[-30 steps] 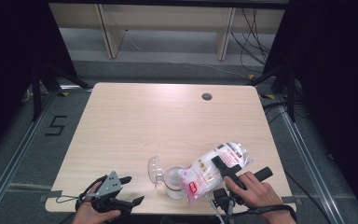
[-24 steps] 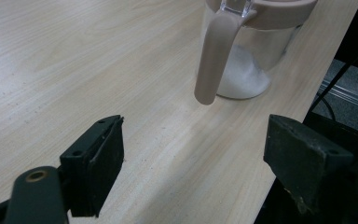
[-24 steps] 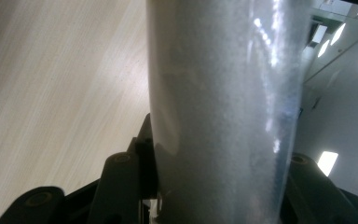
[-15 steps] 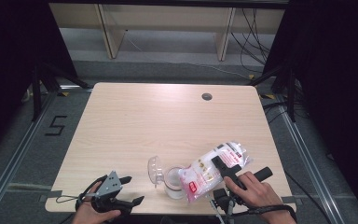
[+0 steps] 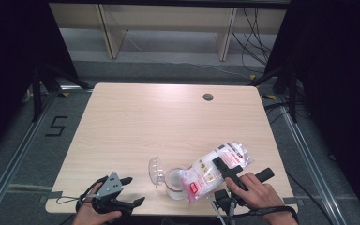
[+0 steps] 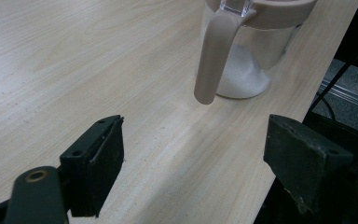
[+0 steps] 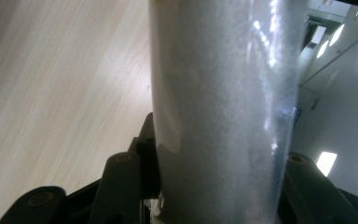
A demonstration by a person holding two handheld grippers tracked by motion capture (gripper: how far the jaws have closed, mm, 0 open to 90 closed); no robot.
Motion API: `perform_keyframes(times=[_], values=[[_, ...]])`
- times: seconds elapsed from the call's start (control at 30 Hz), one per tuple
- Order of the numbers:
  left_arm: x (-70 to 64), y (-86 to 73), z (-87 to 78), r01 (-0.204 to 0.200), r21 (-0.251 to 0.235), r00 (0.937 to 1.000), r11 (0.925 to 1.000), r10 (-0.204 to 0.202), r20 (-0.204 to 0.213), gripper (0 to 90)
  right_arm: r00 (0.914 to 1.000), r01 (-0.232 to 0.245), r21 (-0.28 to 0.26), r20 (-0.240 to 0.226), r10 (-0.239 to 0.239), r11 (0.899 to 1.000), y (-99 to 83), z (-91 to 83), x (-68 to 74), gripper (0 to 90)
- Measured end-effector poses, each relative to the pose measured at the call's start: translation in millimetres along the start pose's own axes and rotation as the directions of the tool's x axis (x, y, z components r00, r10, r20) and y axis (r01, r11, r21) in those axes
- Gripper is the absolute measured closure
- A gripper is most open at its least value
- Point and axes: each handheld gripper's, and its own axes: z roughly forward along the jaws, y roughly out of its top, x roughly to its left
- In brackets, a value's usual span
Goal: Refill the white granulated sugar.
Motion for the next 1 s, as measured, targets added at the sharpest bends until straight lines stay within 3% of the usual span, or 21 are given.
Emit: perform_keyframes(times=[0.07, 0.1, 0.13, 0.33, 0.4, 0.67, 0.93, 1.0], values=[[0.2, -0.2, 0.0, -0.002, -0.001, 1.0000, 1.0000, 0.002, 0.000, 19.6, 1.0000, 0.002, 0.004, -0.005, -0.002, 1.000, 0.2, -0.4, -0.4, 59.7], [-1.1, -0.2, 0.7, 0.018, -0.017, 0.9998, 0.9997, -0.018, 0.011, 19.5, 0.9999, 0.006, 0.002, -0.009, -0.006, 1.000, 0.1, -0.5, -0.6, 59.8], [0.6, 0.3, -0.5, -0.001, 0.007, 1.0000, 1.0000, 0.001, 0.005, 19.6, 1.0000, 0.003, 0.004, -0.009, -0.003, 1.000, 0.1, -0.7, -0.6, 59.7], [0.1, 0.0, 0.0, 0.002, 0.000, 1.0000, 1.0000, -0.002, -0.001, 19.5, 1.0000, -0.002, 0.005, -0.008, 0.002, 1.000, 0.1, -0.6, -0.4, 59.9], [-1.4, -0.1, 1.1, 0.013, -0.026, 0.9999, 0.9996, -0.013, 0.006, 19.5, 1.0000, -0.003, 0.004, -0.009, 0.003, 1.000, 0.1, -0.5, -0.4, 60.0], [-1.7, -0.6, 1.2, 0.021, -0.016, 0.9997, 0.9996, -0.021, 0.009, 19.5, 0.9999, 0.007, 0.002, -0.008, -0.007, 1.000, -0.1, -0.6, -0.5, 60.3], [-1.0, -0.3, 0.9, 0.009, -0.019, 0.9999, 0.9998, -0.009, 0.005, 19.6, 0.9999, -0.013, 0.007, -0.006, 0.013, 1.000, -0.8, -0.6, 1.5, 60.8], [-1.5, -0.4, 1.0, 0.024, -0.015, 0.9997, 0.9996, -0.024, 0.008, 19.5, 0.9998, -0.019, 0.009, -0.005, 0.019, 1.000, -0.6, -0.6, 1.8, 60.9]])
